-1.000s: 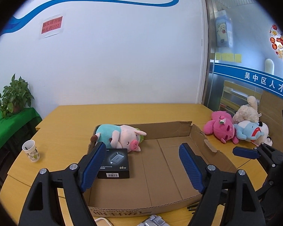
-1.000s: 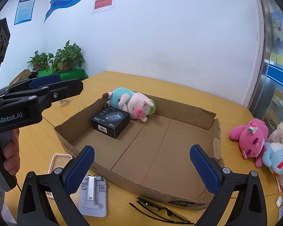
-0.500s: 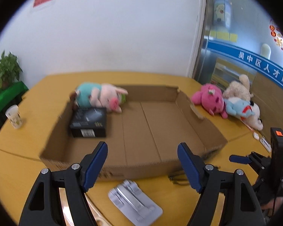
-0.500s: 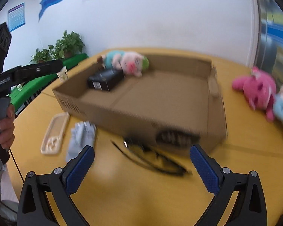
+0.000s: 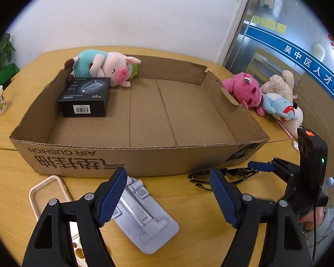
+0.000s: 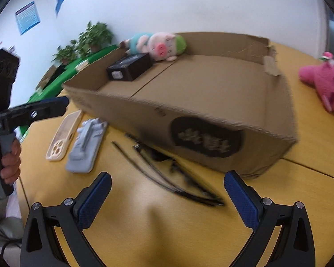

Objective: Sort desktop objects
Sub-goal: 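Withdraw both tools from the box toward the black sunglasses, then close both grippers together on the sunglasses frame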

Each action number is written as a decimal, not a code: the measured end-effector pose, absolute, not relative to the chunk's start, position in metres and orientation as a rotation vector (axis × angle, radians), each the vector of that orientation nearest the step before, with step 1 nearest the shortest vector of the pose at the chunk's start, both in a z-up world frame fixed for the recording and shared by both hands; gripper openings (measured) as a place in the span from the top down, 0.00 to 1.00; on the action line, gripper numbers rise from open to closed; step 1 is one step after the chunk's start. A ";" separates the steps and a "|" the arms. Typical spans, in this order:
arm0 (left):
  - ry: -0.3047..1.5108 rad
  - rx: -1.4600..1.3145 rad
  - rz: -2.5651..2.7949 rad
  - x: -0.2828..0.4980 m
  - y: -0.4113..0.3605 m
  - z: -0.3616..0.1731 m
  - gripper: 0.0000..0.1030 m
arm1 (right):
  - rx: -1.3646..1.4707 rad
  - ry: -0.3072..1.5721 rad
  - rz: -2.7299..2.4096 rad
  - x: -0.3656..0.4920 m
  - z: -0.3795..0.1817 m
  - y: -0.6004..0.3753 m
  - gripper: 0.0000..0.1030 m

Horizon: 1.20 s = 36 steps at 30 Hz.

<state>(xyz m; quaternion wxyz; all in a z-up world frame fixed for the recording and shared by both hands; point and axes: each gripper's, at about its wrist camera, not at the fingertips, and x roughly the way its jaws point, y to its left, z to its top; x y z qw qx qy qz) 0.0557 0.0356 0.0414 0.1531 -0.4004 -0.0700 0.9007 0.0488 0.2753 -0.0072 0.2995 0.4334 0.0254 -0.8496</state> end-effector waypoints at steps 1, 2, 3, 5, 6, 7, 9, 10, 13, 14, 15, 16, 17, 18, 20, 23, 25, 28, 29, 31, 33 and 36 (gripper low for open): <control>-0.208 -1.156 2.582 0.055 0.034 0.040 0.26 | 1.150 0.082 -2.221 0.054 -0.009 0.269 0.00; -0.215 -1.167 2.580 0.055 0.032 0.037 0.26 | 1.153 0.084 -2.186 0.060 -0.010 0.264 0.01; -0.222 -1.176 2.578 0.054 0.030 0.035 0.26 | 1.158 0.074 -2.142 0.066 -0.011 0.259 0.01; -0.241 -1.194 2.570 0.053 0.026 0.031 0.26 | 1.133 0.053 -2.067 0.081 -0.005 0.252 0.01; -0.253 -1.202 2.563 0.053 0.025 0.029 0.26 | 1.111 0.059 -2.063 0.089 -0.001 0.251 0.01; -0.267 -1.207 2.552 0.052 0.024 0.027 0.26 | 1.100 0.077 -2.082 0.095 0.002 0.250 0.01; -0.295 -1.224 2.519 0.050 0.024 0.022 0.26 | 1.117 0.108 -2.144 0.096 0.004 0.251 0.01; -0.307 -1.242 2.493 0.049 0.026 0.020 0.26 | 1.141 0.132 -2.187 0.093 0.001 0.250 0.01; -0.320 -1.279 2.416 0.047 0.034 0.014 0.26 | 1.213 0.242 -2.209 0.090 -0.013 0.241 0.38; -0.320 -1.284 2.396 0.047 0.037 0.012 0.26 | 1.230 0.265 -2.209 0.090 -0.017 0.238 0.43; -0.322 -1.293 2.375 0.047 0.040 0.009 0.26 | 1.239 0.279 -2.209 0.091 -0.019 0.235 0.47; -0.327 -1.305 2.355 0.046 0.044 0.007 0.26 | 1.239 0.284 -2.209 0.093 -0.022 0.232 0.53; -0.333 -1.321 2.331 0.045 0.047 0.004 0.26 | 1.240 0.283 -2.211 0.096 -0.024 0.230 0.61; -0.338 -1.338 2.306 0.043 0.051 0.001 0.26 | 1.250 0.278 -2.211 0.098 -0.025 0.229 0.65; -0.356 -1.363 2.248 0.039 0.060 -0.005 0.26 | 1.248 0.259 -2.230 0.103 -0.026 0.227 0.73; -0.381 -1.395 2.168 0.034 0.074 -0.014 0.26 | 1.261 0.196 -2.265 0.110 -0.026 0.226 0.73; -0.395 -1.415 2.130 0.030 0.083 -0.019 0.26 | 1.271 0.118 -2.295 0.112 -0.027 0.228 0.73; -0.366 -1.436 2.124 0.026 0.096 -0.022 0.28 | 1.269 0.059 -2.335 0.120 -0.028 0.227 0.73; -0.365 -1.450 2.110 0.025 0.099 -0.024 0.28 | 1.267 0.052 -2.344 0.122 -0.028 0.226 0.73; -0.358 -1.473 2.116 0.024 0.102 -0.028 0.38 | 1.263 0.038 -2.359 0.124 -0.028 0.227 0.73; -0.357 -1.485 2.118 0.024 0.102 -0.031 0.59 | 1.260 0.046 -2.365 0.126 -0.028 0.225 0.74; -0.380 -1.483 2.104 0.024 0.100 -0.033 0.60 | 1.256 0.063 -2.378 0.130 -0.027 0.224 0.75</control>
